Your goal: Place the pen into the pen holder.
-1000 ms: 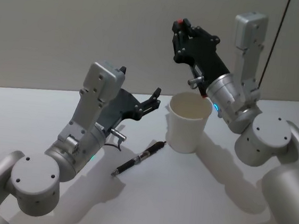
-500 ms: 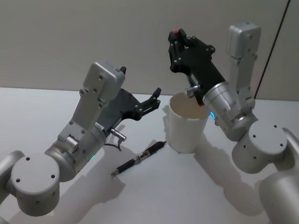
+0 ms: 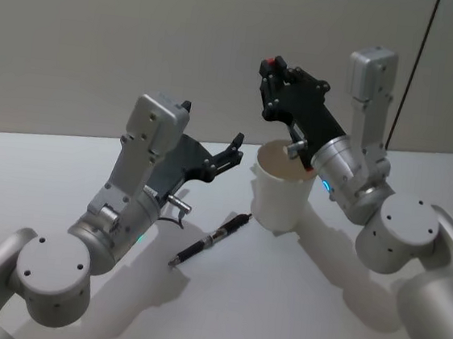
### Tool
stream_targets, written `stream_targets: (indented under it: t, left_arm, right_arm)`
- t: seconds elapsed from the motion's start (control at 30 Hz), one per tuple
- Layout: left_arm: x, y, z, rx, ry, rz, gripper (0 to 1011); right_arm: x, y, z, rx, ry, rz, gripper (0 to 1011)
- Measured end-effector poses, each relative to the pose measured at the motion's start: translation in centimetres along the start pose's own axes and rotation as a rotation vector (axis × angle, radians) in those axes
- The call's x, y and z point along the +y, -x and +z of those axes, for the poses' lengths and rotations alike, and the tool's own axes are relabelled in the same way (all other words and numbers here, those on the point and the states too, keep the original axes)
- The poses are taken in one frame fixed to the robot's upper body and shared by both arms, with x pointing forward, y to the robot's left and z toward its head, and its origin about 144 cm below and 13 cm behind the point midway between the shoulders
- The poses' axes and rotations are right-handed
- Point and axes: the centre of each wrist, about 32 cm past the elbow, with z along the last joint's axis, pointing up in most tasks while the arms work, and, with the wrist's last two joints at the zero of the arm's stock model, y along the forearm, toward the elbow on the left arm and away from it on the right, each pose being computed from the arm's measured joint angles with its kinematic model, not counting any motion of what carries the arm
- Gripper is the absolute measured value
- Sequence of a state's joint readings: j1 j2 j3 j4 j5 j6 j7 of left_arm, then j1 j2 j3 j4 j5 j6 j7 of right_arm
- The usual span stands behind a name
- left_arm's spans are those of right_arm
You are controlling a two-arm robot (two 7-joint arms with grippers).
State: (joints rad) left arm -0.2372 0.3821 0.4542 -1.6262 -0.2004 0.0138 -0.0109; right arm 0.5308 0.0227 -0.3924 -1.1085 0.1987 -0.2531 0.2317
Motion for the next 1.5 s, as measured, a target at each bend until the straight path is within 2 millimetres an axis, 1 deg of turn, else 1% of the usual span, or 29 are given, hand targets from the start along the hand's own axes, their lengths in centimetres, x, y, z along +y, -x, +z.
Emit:
stream_targets:
  t: [0.9,0.93,0.97,1.03,1.07,1.13,1.17,1.3,1.33,1.37,1.4,1.47,1.5]
  left_arm:
    - [0.0,0.0,0.0,0.000,0.000,0.000,1001]
    - [0.0,0.0,0.0,0.000,0.000,0.000,1001]
    - [0.0,0.0,0.0,0.000,0.000,0.000,1001]
    - [0.0,0.0,0.0,0.000,0.000,0.000,1001]
    - [0.0,0.0,0.0,0.000,0.000,0.000,1001]
    - [0.0,0.0,0.0,0.000,0.000,0.000,1001]
    - [0.0,0.0,0.0,0.000,0.000,0.000,1001]
    - [0.0,0.0,0.0,0.000,0.000,0.000,1001]
    - [0.0,0.0,0.0,0.000,0.000,0.000,1001]
    - [0.0,0.0,0.0,0.000,0.000,0.000,1001]
    - [0.0,0.0,0.0,0.000,0.000,0.000,1001]
    - [0.0,0.0,0.0,0.000,0.000,0.000,1001]
    - [0.0,0.0,0.0,0.000,0.000,0.000,1001]
  right_arm:
    - [-1.3,0.7,-0.8,0.019,0.023,-0.014,167]
    - [-1.3,0.7,-0.8,0.020,0.023,-0.014,182]
    - [-1.3,0.7,-0.8,0.020,0.023,-0.014,218]
    - [-1.4,0.7,-0.8,0.020,0.024,-0.014,243]
    - [-1.4,0.7,-0.8,0.021,0.024,-0.014,308]
    - [-1.4,0.7,-0.8,0.021,0.025,-0.014,351]
    - [-1.4,0.8,-0.9,0.021,0.025,-0.014,411]
    - [-1.5,0.8,-0.9,0.022,0.026,-0.014,487]
    - [-1.5,0.8,-0.9,0.022,0.026,-0.015,548]
    - [-1.5,0.8,-0.9,0.023,0.027,-0.015,568]
    - [-1.5,0.8,-0.9,0.023,0.027,-0.014,632]
    - [-1.5,0.8,-0.9,0.023,0.027,-0.014,667]
    - [-1.5,0.8,-0.9,0.023,0.027,-0.014,723]
